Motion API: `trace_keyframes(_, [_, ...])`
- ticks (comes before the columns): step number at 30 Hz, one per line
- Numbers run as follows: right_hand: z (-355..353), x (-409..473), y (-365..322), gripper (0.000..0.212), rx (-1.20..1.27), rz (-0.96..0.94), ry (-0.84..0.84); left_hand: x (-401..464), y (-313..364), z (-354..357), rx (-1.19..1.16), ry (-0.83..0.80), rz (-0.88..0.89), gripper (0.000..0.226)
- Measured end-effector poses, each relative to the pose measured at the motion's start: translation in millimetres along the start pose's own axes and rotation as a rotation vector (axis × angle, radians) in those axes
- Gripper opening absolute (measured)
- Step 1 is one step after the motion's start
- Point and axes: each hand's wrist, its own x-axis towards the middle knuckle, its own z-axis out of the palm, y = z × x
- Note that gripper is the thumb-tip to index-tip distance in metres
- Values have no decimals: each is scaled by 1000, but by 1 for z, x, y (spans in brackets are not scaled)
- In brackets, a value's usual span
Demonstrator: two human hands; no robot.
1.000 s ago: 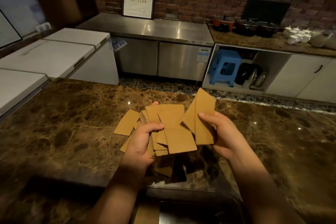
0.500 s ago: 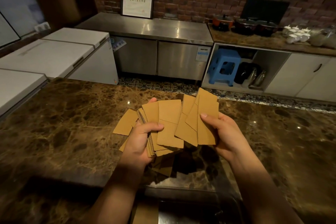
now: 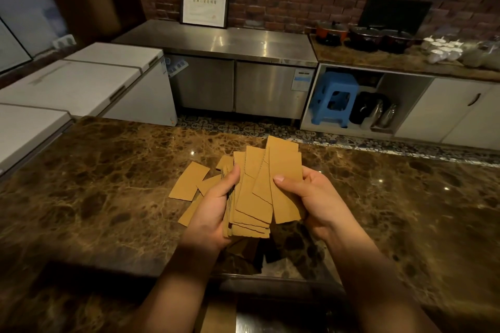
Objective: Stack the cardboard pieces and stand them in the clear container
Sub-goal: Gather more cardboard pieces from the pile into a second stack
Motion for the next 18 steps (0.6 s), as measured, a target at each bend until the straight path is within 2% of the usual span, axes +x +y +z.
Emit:
trace_keyframes(3, [2,0,1,30,3,1,-2,-1,-1,2,36,52,20,31])
trace_keyframes(6, [-1,-1,-2,32,-23,0,18,-1,1,3,74,109,18,49])
trace_keyframes(9, [-8,-1,-7,34,52,8,38,-2,5,1,47,55,24,56])
trace_keyframes(13, [-17,-3,-12,39,120,11,76,-2,11,1,-8,-74,187,69])
trace_keyframes(15, [-18,-5,-13,34,132,36,36,-1,11,0,-56,-108,196,64])
trace_keyframes(18, [-14,-7,-11,27,127,73,-22,1,7,-2,-67,-33,150,44])
